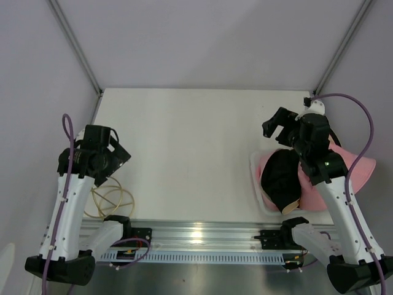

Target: Stack the hats

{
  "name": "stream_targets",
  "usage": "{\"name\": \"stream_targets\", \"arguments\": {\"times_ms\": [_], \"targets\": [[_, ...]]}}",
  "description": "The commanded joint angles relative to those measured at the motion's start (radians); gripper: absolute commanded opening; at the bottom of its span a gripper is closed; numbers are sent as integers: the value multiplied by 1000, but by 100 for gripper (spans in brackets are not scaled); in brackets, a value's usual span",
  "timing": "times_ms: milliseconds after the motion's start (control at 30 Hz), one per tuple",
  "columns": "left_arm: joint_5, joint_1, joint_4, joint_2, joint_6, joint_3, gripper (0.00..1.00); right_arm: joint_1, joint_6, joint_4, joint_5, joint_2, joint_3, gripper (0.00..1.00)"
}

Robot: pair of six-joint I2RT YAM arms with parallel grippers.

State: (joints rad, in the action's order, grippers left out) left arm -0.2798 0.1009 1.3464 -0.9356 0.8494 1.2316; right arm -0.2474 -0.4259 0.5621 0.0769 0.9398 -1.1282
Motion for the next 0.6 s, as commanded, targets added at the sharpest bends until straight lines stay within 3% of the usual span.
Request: {"name": "stream_targets", "arguments": {"times_ms": [0, 300, 567], "targets": [[-32, 6, 89, -32, 65, -14, 100, -4, -7, -18, 44, -47, 2, 99], [-52, 6, -1, -149, 83, -67, 99, -3, -2, -4, 80, -58, 4, 99], [4, 6, -125, -233, 8, -37, 100, -3, 1, 13, 115, -70, 5, 99]]}}
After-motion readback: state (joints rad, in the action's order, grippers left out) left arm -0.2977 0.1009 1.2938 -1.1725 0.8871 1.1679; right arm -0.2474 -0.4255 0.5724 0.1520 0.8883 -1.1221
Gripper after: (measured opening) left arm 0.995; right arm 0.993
